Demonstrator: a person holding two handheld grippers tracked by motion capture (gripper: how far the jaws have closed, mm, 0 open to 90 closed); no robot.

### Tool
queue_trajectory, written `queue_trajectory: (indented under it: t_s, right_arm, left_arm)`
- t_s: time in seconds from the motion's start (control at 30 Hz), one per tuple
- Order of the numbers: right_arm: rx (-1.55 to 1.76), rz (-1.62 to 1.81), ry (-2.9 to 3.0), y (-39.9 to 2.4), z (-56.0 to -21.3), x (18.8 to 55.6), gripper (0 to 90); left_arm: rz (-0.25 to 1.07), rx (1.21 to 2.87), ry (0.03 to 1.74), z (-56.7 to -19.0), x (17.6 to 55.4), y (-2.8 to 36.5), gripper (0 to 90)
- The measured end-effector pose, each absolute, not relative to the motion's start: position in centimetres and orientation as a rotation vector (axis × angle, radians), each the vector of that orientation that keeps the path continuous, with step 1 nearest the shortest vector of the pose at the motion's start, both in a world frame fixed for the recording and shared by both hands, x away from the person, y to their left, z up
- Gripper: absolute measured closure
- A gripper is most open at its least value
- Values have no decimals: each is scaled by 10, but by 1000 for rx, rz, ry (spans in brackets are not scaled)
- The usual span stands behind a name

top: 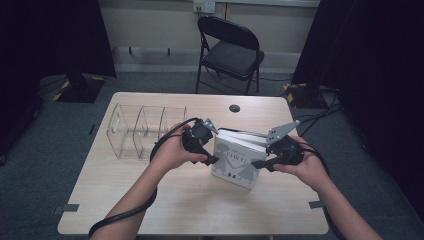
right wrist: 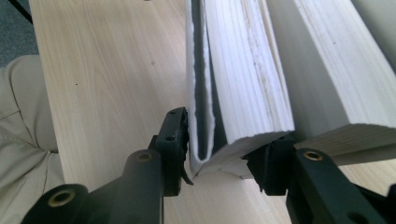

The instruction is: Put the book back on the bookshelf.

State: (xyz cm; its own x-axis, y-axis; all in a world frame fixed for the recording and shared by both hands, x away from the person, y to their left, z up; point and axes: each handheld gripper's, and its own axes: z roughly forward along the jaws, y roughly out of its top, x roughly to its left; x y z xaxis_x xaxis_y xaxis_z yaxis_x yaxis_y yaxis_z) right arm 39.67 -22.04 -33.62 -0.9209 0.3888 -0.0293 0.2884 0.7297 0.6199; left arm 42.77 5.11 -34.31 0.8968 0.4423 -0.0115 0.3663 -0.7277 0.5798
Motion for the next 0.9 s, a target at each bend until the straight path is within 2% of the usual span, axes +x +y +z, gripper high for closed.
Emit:
queue_trajectory:
  t_s: [0.67, 0.9]
  right_arm:
    - [544, 968, 2782, -221, -342, 397, 597]
    - [552, 978, 2788, -224, -343, 397, 596]
  left_arm:
    - [173, 2516, 434, -332, 443, 21, 305]
    - [181, 2532, 395, -330, 440, 22, 327]
